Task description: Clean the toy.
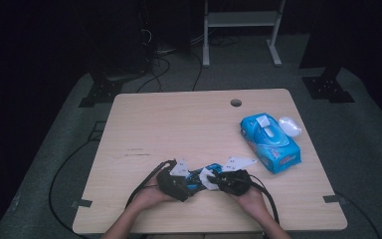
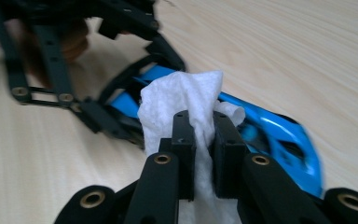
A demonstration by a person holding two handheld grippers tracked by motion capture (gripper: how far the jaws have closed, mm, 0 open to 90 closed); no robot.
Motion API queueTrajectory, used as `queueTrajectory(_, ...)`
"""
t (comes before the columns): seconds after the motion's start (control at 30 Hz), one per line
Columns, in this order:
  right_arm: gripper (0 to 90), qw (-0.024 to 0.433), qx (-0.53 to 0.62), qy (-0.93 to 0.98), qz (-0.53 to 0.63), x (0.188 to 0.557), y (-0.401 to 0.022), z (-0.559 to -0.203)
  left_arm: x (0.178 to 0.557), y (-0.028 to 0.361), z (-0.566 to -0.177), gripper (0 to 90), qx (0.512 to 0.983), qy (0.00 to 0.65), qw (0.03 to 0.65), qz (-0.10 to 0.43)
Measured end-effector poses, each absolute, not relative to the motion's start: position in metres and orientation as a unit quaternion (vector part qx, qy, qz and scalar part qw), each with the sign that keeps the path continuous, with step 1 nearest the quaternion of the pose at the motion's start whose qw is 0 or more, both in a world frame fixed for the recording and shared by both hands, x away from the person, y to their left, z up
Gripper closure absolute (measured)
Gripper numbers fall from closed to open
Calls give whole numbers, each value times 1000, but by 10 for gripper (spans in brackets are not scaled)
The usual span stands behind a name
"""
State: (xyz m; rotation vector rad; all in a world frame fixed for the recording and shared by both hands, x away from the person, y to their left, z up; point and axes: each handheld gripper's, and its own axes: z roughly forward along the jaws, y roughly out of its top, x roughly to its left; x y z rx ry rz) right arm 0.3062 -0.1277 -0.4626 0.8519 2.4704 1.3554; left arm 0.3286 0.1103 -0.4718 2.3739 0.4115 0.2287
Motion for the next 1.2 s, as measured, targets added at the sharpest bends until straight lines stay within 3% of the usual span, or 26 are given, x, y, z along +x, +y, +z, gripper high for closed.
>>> queueTrajectory(0.47,808,140,284,844,433,306,-131,-461,326,111,-472,238,918,153,352,96)
queueTrajectory(0.63,806,107,249,847,458,300,-112,-463,325,111,-473,238,917,155,353,96)
queueTrajectory(1.0,811,120,295,840,439,313,-145,-462,325,110,-472,238,919,151,352,98)
queueTrajectory(1.2,811,112,276,845,445,307,-133,-462,326,111,-472,239,920,149,351,95)
